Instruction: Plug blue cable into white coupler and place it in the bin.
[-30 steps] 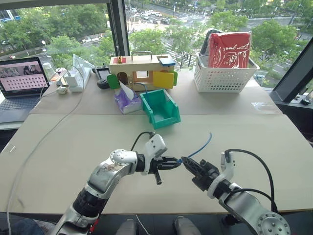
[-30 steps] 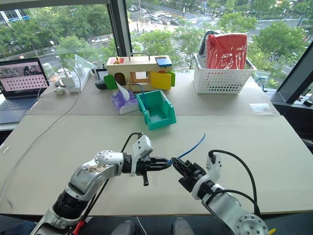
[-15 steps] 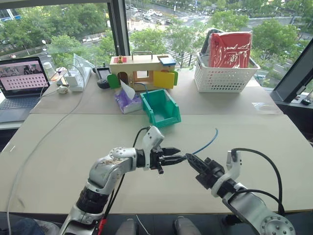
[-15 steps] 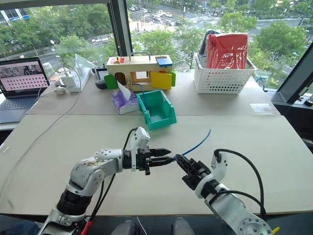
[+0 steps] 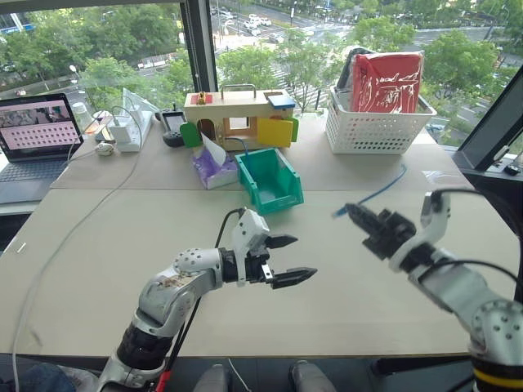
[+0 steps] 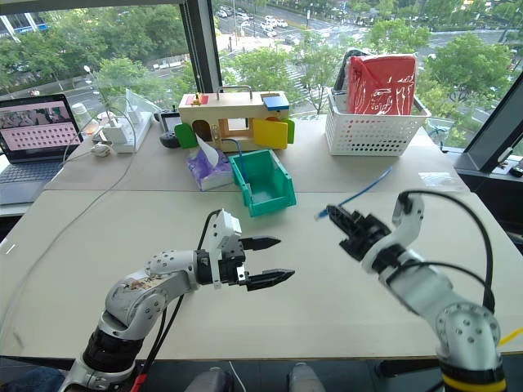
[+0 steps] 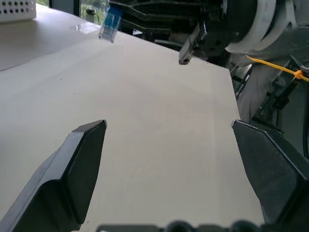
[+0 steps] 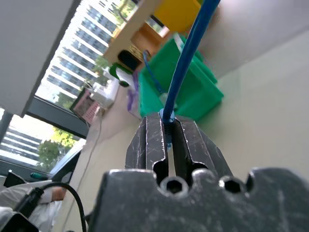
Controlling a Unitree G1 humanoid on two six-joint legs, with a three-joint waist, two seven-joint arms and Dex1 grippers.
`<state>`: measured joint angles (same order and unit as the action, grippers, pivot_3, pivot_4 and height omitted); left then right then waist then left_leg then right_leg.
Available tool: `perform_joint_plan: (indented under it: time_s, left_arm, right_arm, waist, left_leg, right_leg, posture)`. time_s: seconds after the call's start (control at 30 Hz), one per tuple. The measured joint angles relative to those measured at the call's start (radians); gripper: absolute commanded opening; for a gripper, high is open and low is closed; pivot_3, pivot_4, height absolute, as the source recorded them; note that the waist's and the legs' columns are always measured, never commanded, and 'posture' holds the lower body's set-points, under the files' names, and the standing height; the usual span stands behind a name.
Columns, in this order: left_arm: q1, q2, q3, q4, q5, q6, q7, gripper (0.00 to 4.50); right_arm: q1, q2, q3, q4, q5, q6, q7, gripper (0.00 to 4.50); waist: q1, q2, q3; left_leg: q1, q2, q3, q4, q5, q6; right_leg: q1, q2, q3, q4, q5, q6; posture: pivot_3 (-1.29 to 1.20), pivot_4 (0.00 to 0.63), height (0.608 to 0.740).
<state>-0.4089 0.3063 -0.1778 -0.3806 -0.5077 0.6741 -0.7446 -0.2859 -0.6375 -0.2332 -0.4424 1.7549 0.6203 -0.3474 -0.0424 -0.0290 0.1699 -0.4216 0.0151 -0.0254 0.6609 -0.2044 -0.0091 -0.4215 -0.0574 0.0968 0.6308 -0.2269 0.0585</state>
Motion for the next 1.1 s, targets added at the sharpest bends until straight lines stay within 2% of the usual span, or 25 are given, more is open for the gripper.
perform_joint_plan:
  time_s: [0.17, 0.23, 0.37, 0.5, 0.67, 0.8, 0.87, 0.97, 1.07, 1.1]
  left_arm:
    - [-0.112, 0.029, 0.224, 0.005, -0.016, -0.025, 0.125, 4.48]
    - [-0.129, 0.036, 0.314, 0.003, -0.067, -0.002, 0.176, 4.48]
    - [-0.120, 0.068, 0.471, -0.031, -0.165, 0.061, 0.274, 4.48]
    - [-0.043, 0.120, 0.602, -0.115, -0.257, 0.098, 0.338, 4.48]
    - [0.125, 0.176, 0.711, -0.239, -0.421, 0.118, 0.347, 4.48]
    - [0.338, 0.217, 0.794, -0.317, -0.490, 0.115, 0.326, 4.48]
    - [0.495, 0.195, 0.830, -0.370, -0.496, 0.089, 0.308, 4.48]
    - [0.718, 0.109, 0.816, -0.417, -0.441, 0.020, 0.274, 4.48]
    - [0.855, 0.000, 0.722, -0.432, -0.327, -0.092, 0.261, 4.48]
    - [0.909, -0.025, 0.658, -0.430, -0.239, -0.168, 0.241, 4.48]
  right_arm:
    - [-0.149, -0.023, 0.040, 0.080, 0.002, 0.079, 0.104, 0.00]
    - [-0.190, -0.028, 0.071, 0.117, -0.019, 0.119, 0.156, 0.00]
    - [-0.281, -0.021, 0.129, 0.182, -0.078, 0.183, 0.259, 0.00]
    - [-0.342, 0.017, 0.153, 0.264, -0.150, 0.217, 0.349, 0.00]
    - [-0.429, 0.077, 0.201, 0.403, -0.287, 0.249, 0.493, 0.00]
    - [-0.499, 0.081, 0.215, 0.479, -0.379, 0.282, 0.613, 0.00]
    - [-0.522, 0.070, 0.230, 0.500, -0.447, 0.292, 0.689, 0.00]
    - [-0.534, 0.040, 0.251, 0.517, -0.540, 0.305, 0.800, 0.00]
    - [-0.540, 0.038, 0.254, 0.524, -0.577, 0.331, 0.874, 0.00]
    - [-0.548, 0.039, 0.253, 0.523, -0.583, 0.344, 0.890, 0.00]
  waist:
    - [-0.002, 0.000, 0.000]
    - [-0.002, 0.000, 0.000]
    - [-0.001, -0.001, 0.001]
    - [-0.001, -0.002, 0.001]
    - [-0.003, -0.002, 0.001]
    - [-0.004, -0.002, 0.001]
    - [-0.004, -0.002, 0.001]
    - [-0.003, -0.002, 0.001]
    - [0.003, -0.002, 0.001]
    - [0.003, -0.002, 0.001]
  left_leg:
    - [0.000, 0.001, -0.001, 0.000, 0.000, 0.000]
    - [-0.001, 0.000, 0.000, 0.000, 0.000, 0.001]
    - [-0.002, 0.000, -0.001, 0.000, 0.000, 0.001]
    - [-0.002, 0.000, -0.001, 0.000, 0.000, 0.001]
    - [-0.002, 0.000, 0.000, 0.000, 0.000, 0.001]
    - [-0.001, 0.001, 0.000, 0.000, 0.000, 0.000]
    - [-0.001, 0.001, 0.001, 0.000, 0.000, 0.000]
    - [-0.001, 0.001, 0.001, 0.000, 0.000, 0.000]
    - [-0.001, 0.001, 0.001, 0.000, 0.000, 0.000]
    - [0.000, 0.001, 0.001, 0.000, 0.000, 0.000]
  right_leg:
    - [0.000, 0.001, 0.000, 0.000, 0.001, -0.002]
    - [-0.001, 0.000, 0.000, -0.001, 0.004, -0.006]
    - [-0.001, -0.001, -0.001, -0.001, 0.004, -0.006]
    - [-0.001, -0.001, -0.001, -0.001, 0.004, -0.006]
    - [-0.002, -0.001, -0.001, 0.000, 0.005, -0.007]
    - [-0.002, -0.001, -0.001, 0.000, 0.005, -0.007]
    - [-0.002, -0.001, -0.001, -0.001, 0.005, -0.007]
    - [-0.001, -0.002, -0.001, -0.002, 0.005, -0.007]
    - [-0.001, -0.001, -0.002, -0.002, 0.005, -0.008]
    - [-0.001, -0.001, -0.001, -0.002, 0.005, -0.009]
  posture:
    - [0.00, 0.150, 0.733]
    - [0.00, 0.150, 0.733]
    - [0.00, 0.150, 0.733]
    - [0.00, 0.150, 0.733]
    - [0.00, 0.150, 0.733]
    - [0.00, 0.150, 0.733]
    - [0.00, 0.150, 0.733]
    - [0.00, 0.150, 0.733]
    - [0.00, 0.150, 0.733]
    - [0.00, 0.150, 0.733]
